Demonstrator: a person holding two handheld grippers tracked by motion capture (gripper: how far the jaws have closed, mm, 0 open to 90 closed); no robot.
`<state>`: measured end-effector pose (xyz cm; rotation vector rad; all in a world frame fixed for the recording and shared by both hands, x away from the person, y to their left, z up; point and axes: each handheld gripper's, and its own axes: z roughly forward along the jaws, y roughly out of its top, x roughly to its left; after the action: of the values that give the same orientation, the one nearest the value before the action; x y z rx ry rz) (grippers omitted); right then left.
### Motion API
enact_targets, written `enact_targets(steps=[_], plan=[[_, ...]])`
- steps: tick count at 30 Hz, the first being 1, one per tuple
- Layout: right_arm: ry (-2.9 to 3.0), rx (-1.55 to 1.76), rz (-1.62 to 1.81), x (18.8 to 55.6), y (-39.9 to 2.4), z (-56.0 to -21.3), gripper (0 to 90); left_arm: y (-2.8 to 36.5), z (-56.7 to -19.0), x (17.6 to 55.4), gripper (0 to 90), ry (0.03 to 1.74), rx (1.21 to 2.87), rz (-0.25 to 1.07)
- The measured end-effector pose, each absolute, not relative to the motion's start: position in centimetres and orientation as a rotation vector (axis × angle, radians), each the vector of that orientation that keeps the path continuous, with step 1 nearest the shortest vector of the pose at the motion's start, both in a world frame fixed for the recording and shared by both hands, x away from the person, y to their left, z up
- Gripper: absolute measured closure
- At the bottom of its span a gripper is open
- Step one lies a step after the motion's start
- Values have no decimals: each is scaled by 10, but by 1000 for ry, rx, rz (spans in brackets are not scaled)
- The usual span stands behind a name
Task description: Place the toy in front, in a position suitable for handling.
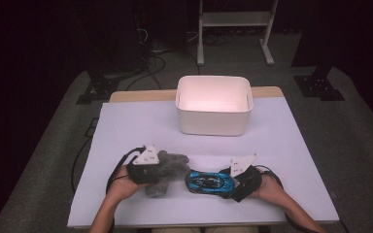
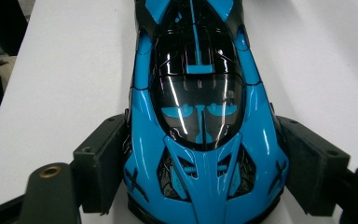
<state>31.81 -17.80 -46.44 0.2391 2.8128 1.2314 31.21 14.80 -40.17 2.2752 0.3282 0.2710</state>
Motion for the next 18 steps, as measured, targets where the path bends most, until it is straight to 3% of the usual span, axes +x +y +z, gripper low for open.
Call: enact_targets(steps=[5, 13, 18], plan=[[2816, 239, 1233, 318, -178, -464, 224, 113, -402, 313, 732, 191, 2366, 236], [2817, 231, 1234, 319, -178, -464, 225, 87, -409, 317, 726, 129, 2426, 194], [2817, 233, 1235, 319, -178, -464, 225, 89, -405, 316, 599, 143, 2410, 171]])
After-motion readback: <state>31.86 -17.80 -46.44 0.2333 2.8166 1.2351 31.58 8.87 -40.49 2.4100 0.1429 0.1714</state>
